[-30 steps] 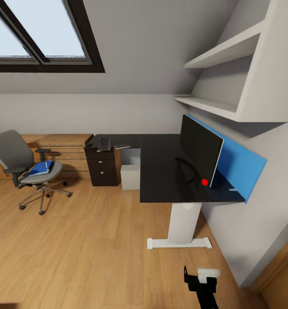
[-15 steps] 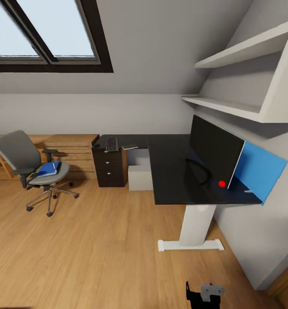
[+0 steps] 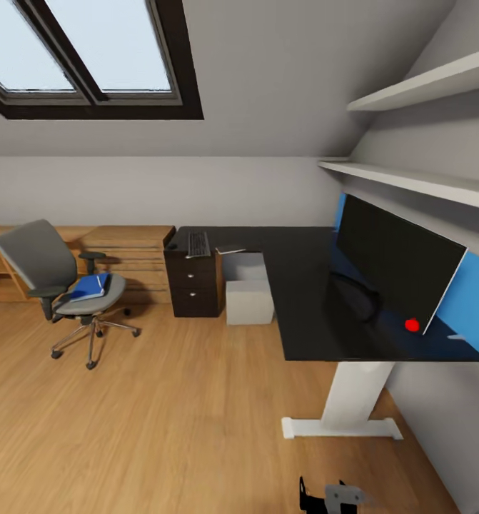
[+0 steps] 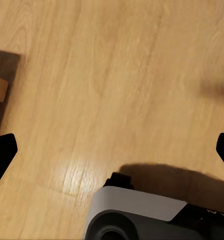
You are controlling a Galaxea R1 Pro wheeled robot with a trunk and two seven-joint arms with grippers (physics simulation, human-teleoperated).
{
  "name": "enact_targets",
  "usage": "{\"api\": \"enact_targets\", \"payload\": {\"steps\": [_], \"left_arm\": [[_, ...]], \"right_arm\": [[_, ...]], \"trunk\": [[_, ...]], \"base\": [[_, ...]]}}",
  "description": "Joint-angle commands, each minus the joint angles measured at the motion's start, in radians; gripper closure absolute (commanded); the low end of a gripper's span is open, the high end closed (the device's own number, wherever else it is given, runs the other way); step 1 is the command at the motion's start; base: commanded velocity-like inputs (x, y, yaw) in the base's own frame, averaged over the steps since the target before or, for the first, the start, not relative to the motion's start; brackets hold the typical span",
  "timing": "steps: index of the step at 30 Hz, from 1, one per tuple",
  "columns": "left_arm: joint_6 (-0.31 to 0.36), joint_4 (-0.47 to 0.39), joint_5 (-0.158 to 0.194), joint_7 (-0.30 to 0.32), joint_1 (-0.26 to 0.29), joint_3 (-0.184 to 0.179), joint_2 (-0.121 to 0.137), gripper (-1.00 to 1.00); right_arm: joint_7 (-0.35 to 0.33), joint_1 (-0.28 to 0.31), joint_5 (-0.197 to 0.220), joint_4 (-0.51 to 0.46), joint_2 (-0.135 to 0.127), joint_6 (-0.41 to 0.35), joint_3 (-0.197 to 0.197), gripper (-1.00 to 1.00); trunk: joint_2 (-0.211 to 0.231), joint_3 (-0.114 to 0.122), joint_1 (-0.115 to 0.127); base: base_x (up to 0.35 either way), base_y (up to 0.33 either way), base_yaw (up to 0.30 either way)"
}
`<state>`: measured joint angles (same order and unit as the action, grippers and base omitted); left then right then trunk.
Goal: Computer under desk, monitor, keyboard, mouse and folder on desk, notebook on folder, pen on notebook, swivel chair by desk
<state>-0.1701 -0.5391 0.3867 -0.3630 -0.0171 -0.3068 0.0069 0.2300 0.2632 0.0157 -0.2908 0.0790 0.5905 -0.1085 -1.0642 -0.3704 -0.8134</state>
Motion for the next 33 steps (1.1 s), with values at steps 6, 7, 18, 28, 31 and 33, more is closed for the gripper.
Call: {"api": "enact_targets", "payload": {"steps": [6, 7, 18, 28, 31, 33], "left_arm": [[-0.005, -0.001, 0.009, -0.009, 0.000, -0.006, -0.002, -1.00], [-0.005, -0.001, 0.009, -0.009, 0.000, -0.006, -0.002, -1.00], [-0.021, -0.001, 0.009, -0.012, 0.000, -0.005, -0.002, -1.00], [-0.025, 0.000, 0.009, -0.014, 0.000, -0.005, -0.001, -1.00], [-0.026, 0.000, 0.009, -0.015, 0.000, -0.004, -0.001, -1.00], [-0.026, 0.000, 0.011, -0.016, 0.000, 0.002, 0.000, -1.00]], "right_arm": [[0.009, 0.001, -0.001, 0.005, 0.019, 0.003, -0.009, -1.00], [0.009, 0.001, -0.001, 0.005, 0.021, 0.003, -0.009, -1.00], [0.009, 0.001, -0.003, 0.007, 0.024, 0.004, -0.011, -1.00], [0.008, 0.001, -0.005, 0.034, 0.025, 0.007, -0.013, -1.00], [0.008, 0.001, -0.005, 0.036, 0.025, 0.007, -0.013, -1.00], [0.008, 0.001, -0.005, 0.037, 0.025, 0.006, -0.013, -1.00]], "trunk": [[-0.001, -0.004, -0.001], [-0.001, -0.004, -0.001], [-0.001, -0.004, -0.001], [-0.001, -0.004, -0.001], [-0.001, -0.004, -0.001], [-0.001, -0.004, -0.001]], "base": [[0.279, 0.230, 0.092], [0.279, 0.230, 0.004], [0.279, 0.230, 0.000], [0.279, 0.230, -0.116], [0.279, 0.230, -0.236], [0.279, 0.230, -0.163]]}}
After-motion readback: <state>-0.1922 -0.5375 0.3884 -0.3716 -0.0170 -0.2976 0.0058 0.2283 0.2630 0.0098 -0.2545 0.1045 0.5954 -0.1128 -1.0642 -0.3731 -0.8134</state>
